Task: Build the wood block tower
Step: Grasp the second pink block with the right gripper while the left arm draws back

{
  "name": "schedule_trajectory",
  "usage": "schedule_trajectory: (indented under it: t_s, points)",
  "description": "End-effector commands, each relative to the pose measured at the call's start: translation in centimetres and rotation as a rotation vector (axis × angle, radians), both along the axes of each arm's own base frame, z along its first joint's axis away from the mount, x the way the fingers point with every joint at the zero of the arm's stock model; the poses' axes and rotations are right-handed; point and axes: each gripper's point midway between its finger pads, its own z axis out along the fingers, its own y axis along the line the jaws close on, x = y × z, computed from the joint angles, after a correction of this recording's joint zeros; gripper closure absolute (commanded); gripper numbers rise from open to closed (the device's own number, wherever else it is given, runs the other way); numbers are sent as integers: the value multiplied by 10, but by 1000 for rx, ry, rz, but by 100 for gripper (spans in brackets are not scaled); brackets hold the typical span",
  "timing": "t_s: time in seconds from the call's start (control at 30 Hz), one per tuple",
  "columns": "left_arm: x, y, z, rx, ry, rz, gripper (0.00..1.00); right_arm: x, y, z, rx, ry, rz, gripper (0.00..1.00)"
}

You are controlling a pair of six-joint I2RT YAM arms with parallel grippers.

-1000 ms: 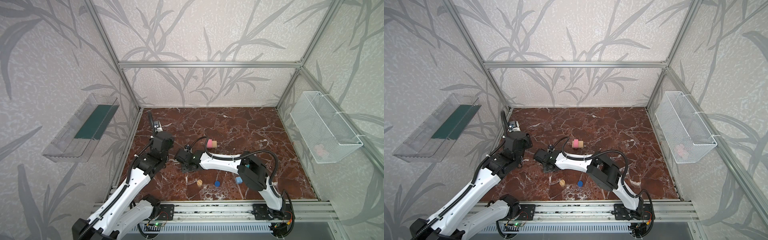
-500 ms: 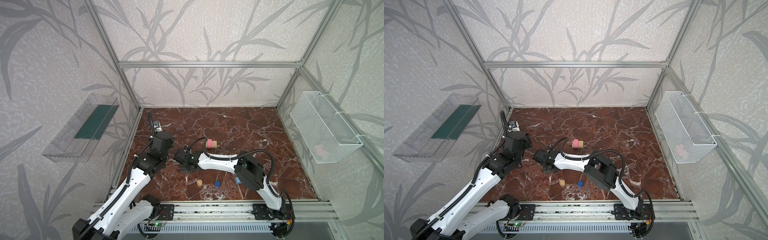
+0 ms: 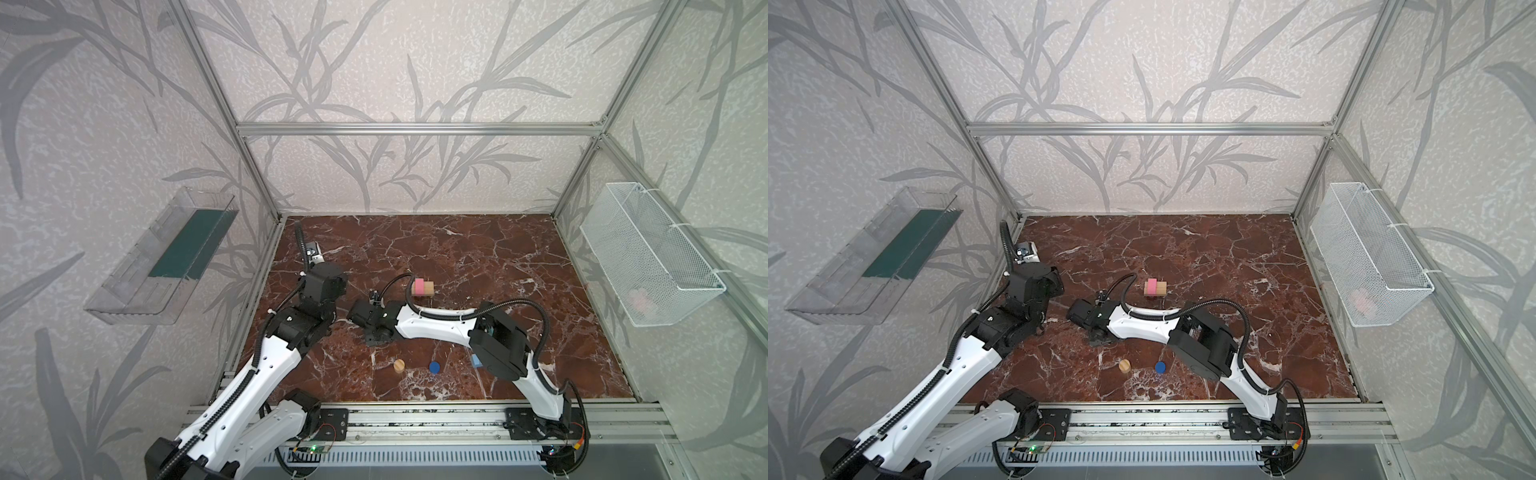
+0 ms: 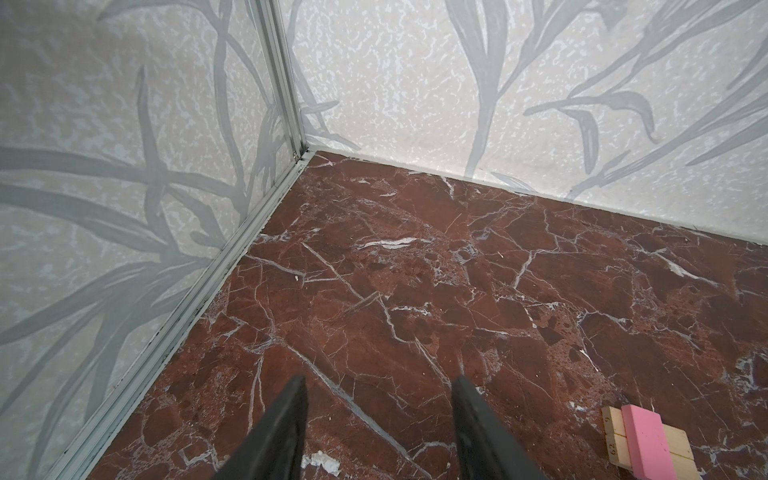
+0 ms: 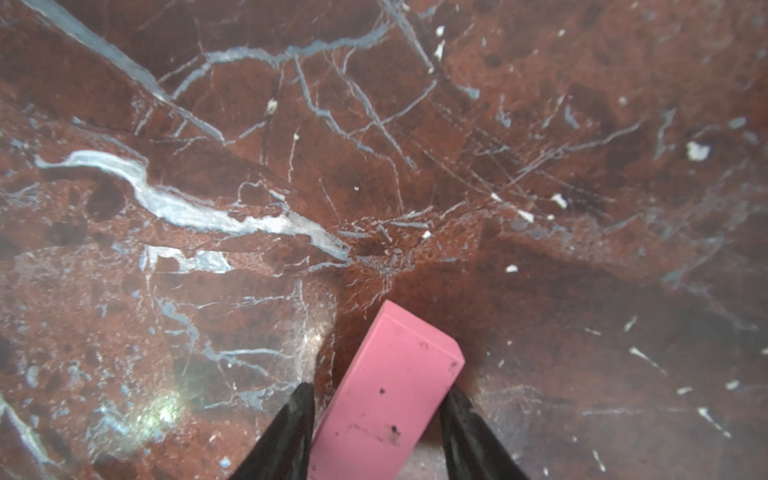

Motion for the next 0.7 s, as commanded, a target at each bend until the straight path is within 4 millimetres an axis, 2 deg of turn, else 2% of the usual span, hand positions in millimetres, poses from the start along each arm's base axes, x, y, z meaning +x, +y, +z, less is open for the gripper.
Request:
schedule_trajectory:
  t_s: [0.0, 0.23, 0.57, 0.67]
  points:
    - [0, 2, -2, -7, -6, 11, 46, 2, -9, 8, -34, -14, 1, 52]
    - [0, 2, -3, -10, -3, 9, 46, 1, -18, 9, -67, -15, -2, 52]
    - [1, 1, -4, -11, 0, 8, 46, 3, -13, 12, -54, -24, 5, 52]
    - [2, 1, -5, -11, 2, 9, 46, 3, -13, 11, -55, -22, 7, 60]
